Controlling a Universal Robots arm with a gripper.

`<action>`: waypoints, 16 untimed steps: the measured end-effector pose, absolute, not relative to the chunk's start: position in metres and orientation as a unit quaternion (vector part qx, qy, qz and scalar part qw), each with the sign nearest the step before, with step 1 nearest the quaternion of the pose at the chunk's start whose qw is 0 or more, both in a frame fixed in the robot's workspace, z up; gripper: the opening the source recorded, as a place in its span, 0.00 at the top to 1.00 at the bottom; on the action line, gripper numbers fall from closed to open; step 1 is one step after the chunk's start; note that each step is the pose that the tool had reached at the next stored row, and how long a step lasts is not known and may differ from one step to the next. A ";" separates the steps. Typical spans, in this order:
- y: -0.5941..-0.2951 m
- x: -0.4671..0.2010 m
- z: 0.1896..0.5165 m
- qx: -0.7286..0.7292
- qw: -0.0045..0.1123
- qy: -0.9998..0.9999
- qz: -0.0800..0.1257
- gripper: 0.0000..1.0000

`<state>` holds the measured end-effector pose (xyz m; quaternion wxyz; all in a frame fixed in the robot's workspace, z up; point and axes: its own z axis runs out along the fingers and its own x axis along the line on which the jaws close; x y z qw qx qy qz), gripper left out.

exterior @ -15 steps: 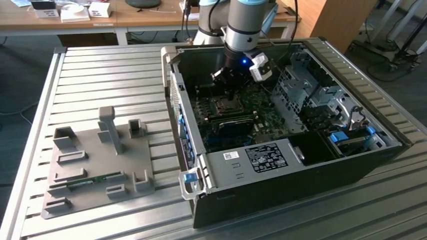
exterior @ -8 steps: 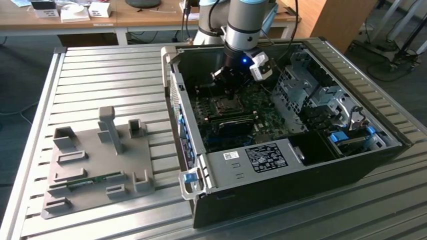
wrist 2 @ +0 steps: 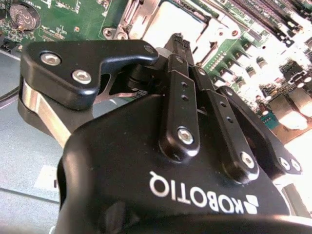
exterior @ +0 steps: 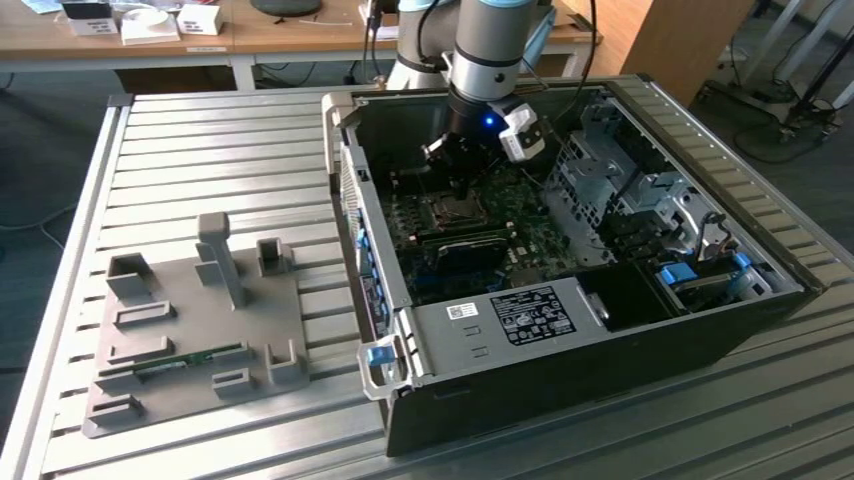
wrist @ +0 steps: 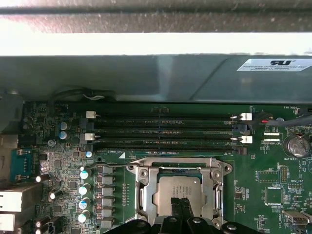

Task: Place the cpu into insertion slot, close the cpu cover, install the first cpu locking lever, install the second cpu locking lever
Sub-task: 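Install the first cpu locking lever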

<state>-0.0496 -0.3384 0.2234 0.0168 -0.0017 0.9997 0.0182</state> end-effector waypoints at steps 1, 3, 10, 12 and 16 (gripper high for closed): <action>-0.338 -0.050 0.224 -0.002 0.017 1.000 0.018 0.89; -0.338 -0.050 0.225 -0.002 0.017 1.000 0.018 0.89; -0.338 -0.050 0.229 -0.002 0.017 1.000 0.018 0.89; -0.338 -0.053 0.230 -0.002 0.017 1.000 0.018 0.89; -0.338 -0.064 0.229 -0.002 0.018 1.000 0.018 0.89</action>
